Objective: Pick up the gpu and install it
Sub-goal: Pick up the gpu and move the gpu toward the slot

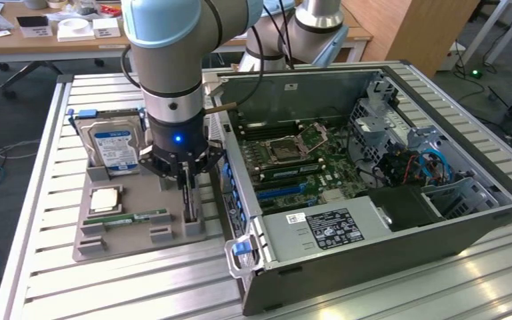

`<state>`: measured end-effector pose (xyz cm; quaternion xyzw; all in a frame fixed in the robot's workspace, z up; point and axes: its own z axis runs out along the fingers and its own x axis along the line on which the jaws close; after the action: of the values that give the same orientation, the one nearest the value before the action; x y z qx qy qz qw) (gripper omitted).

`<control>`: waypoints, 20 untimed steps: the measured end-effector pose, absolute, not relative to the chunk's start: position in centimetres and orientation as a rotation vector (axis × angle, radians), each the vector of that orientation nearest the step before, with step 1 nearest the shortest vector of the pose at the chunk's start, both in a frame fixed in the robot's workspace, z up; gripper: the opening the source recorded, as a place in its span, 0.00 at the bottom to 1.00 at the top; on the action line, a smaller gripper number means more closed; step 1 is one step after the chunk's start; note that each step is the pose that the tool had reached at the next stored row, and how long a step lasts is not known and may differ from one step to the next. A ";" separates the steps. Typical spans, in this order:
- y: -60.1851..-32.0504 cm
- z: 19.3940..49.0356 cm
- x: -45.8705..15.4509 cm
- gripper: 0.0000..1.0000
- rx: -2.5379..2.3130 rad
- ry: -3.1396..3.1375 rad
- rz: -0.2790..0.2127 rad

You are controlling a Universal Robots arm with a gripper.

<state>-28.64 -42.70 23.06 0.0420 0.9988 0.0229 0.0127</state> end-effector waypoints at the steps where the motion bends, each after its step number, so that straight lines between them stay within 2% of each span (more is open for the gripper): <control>1: -42.7 23.1 -28.6 0.26 0.131 3.113 0.071; 20: -42.7 23.1 -28.6 0.26 0.046 3.116 0.077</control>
<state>-28.64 -42.70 23.14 0.0148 0.9995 0.0246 0.0120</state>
